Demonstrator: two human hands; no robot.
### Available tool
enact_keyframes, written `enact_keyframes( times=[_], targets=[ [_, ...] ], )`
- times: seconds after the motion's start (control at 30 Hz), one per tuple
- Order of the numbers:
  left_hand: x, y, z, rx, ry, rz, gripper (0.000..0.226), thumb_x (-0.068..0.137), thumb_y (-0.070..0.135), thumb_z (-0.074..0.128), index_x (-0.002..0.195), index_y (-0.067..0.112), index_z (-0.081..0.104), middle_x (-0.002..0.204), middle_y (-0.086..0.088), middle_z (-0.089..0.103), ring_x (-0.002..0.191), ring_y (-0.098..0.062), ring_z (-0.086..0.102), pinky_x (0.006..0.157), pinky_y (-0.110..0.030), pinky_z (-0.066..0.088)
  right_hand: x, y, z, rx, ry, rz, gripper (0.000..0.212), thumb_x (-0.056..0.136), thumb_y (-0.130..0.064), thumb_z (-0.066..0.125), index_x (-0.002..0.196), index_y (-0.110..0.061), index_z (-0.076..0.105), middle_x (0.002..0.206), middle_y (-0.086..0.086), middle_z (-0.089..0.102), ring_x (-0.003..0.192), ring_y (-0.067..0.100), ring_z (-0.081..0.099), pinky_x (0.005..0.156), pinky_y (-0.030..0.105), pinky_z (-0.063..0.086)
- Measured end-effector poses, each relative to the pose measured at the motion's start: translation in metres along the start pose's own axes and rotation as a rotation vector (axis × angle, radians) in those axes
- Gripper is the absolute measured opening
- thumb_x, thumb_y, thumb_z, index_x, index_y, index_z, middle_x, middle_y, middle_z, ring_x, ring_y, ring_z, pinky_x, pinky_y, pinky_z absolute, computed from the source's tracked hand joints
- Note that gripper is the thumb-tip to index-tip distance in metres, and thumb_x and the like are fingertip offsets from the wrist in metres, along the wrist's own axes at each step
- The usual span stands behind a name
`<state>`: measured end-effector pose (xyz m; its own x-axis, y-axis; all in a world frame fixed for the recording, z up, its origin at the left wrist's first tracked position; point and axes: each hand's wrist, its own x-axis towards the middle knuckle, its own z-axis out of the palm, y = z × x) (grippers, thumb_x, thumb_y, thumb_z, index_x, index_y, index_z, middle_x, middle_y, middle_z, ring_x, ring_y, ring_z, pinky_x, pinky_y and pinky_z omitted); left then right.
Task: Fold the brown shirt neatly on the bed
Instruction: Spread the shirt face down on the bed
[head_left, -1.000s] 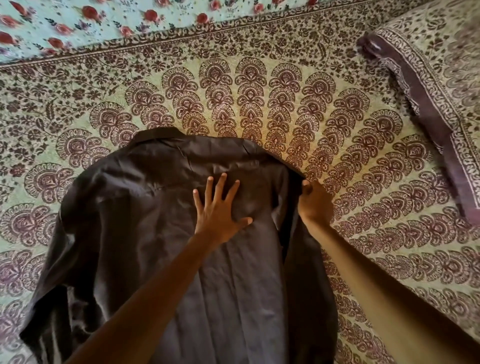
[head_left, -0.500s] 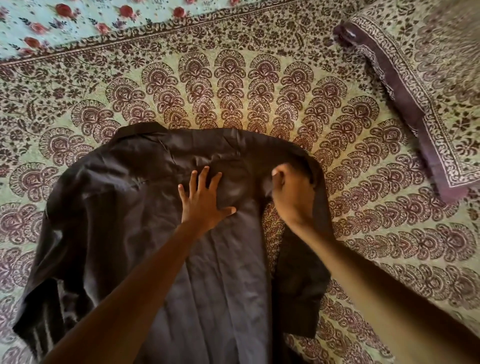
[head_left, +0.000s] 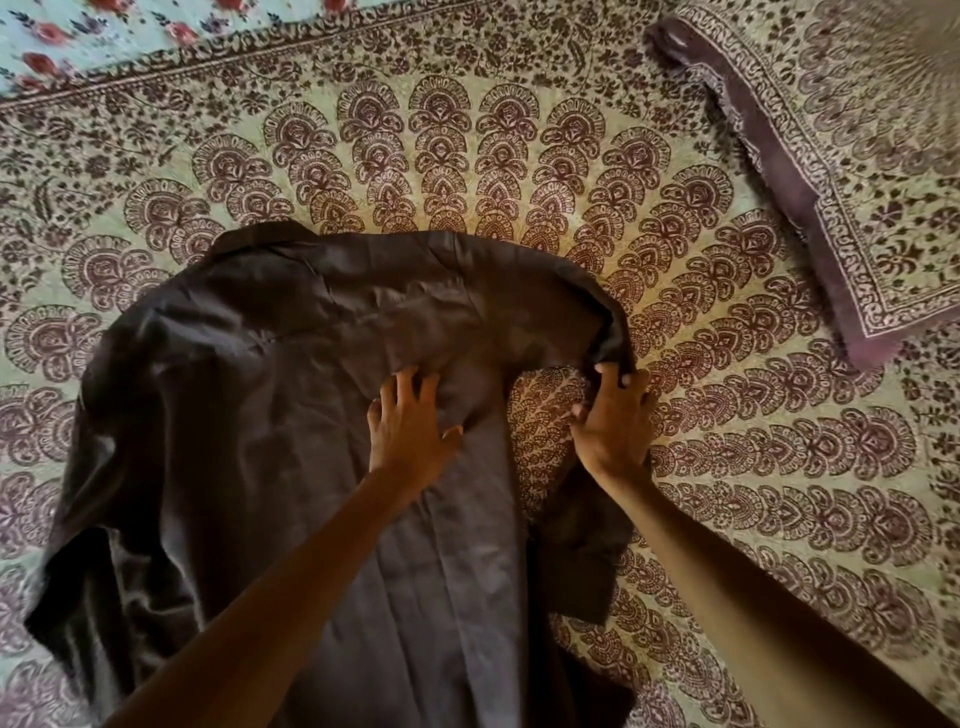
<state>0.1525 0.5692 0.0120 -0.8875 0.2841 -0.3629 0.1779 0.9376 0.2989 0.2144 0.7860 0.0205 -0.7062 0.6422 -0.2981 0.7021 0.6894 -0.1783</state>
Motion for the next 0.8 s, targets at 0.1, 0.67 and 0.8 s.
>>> enact_keyframes(
  times=[0.1,0.67,0.8],
  targets=[
    [0.004,0.011,-0.002,0.005,-0.055,-0.039,0.077,0.078,0.051,0.066,0.141,0.023,0.032,0.147,-0.010,0.023,0.136,-0.035,0.025,0.107,-0.058,0.033,0.016,0.016,-0.010,-0.013,-0.046,-0.122,0.051,0.082,-0.003,0.071,0.127,-0.016,0.050,0.121,0.015,0.059,0.105,0.033,0.062,0.080,0.043,0.055],
    [-0.109,0.001,0.045,-0.311,-0.003,0.072,0.043,0.083,0.047,0.045,0.113,0.019,0.059,0.116,-0.007,0.054,0.105,-0.032,0.056,0.086,-0.046,0.050,-0.151,0.025,0.025,0.057,-0.383,-0.169,0.048,0.089,-0.017,0.058,0.135,-0.025,0.048,0.123,0.007,0.062,0.110,0.029,0.061,0.086,0.038,0.053],
    [-0.157,-0.006,0.064,-0.345,-0.040,0.104,0.048,0.079,0.051,0.040,0.106,0.018,0.062,0.110,-0.007,0.057,0.100,-0.032,0.055,0.086,-0.042,0.048,-0.195,0.063,0.038,0.091,-0.345,-0.045,0.052,0.087,-0.014,0.059,0.137,-0.019,0.046,0.125,0.007,0.061,0.111,0.027,0.062,0.088,0.036,0.051]
  ],
)
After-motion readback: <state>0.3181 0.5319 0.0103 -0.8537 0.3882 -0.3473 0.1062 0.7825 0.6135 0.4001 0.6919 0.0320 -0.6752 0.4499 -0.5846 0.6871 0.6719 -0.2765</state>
